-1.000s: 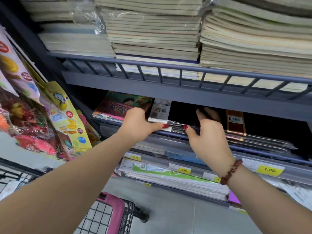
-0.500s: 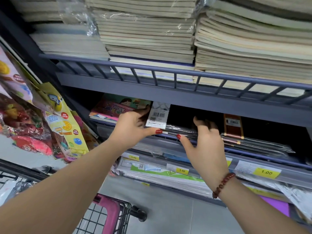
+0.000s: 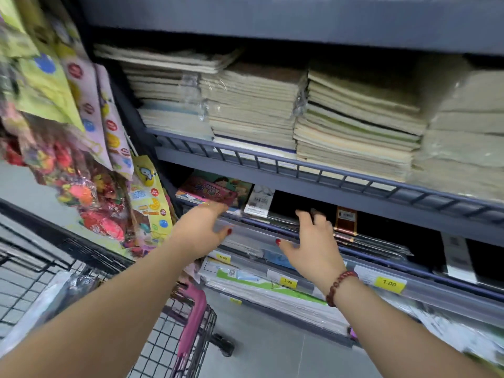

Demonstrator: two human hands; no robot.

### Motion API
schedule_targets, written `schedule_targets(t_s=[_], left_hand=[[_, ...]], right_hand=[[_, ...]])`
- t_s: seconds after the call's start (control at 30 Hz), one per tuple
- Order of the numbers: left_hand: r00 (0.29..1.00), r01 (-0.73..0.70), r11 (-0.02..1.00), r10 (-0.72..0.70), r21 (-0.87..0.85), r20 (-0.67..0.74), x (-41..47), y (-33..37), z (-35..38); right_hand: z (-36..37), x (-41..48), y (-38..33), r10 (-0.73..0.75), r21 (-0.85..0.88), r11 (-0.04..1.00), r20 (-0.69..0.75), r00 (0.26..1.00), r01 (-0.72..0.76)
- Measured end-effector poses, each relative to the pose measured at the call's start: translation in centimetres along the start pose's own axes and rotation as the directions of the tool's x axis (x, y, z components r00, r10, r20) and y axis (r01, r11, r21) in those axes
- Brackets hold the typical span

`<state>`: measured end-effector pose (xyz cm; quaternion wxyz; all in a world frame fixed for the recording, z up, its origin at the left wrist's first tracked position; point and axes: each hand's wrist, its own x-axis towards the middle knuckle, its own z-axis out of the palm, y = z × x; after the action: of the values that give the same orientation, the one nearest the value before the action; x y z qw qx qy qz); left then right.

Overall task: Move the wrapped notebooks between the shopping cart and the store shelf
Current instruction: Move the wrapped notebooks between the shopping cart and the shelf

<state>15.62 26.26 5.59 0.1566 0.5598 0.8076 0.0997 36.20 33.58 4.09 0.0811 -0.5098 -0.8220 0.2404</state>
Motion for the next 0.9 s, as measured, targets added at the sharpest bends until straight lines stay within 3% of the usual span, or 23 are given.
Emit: schedule_targets(t_s=[0.17, 0.47, 0.67, 0.9], left_hand=[[0.998, 0.046, 0.983, -0.038, 0.179, -0.049, -6.8, -1.8, -5.5], [0.979, 0.191, 0.878, -0.136, 0.439, -0.154, -21.3, -8.4, -16.8], [0.946, 0.292, 0.869, -0.202, 0.399, -0.252, -31.5, -14.4, -21.1], [0.927, 0.322, 0.907, -0.243, 0.27, -0.286, -42.1, -22.0, -22.7]], right_hand=[[-2.9, -3.9, -4.9, -0.262, -0.123, 0.958, 0.005, 0.965, 0.26], [-4.7, -9.9, -18.0, -0.643, -0.33, 0.695, 0.112, 0.758, 0.639], [-1.9, -15.2, -26.3, -0.697, -0.332, 0.613, 0.199, 0.689, 0.717], [3.1, -22.2, -35.5, -0.666, -0.361, 0.61, 0.249, 0.703, 0.706]])
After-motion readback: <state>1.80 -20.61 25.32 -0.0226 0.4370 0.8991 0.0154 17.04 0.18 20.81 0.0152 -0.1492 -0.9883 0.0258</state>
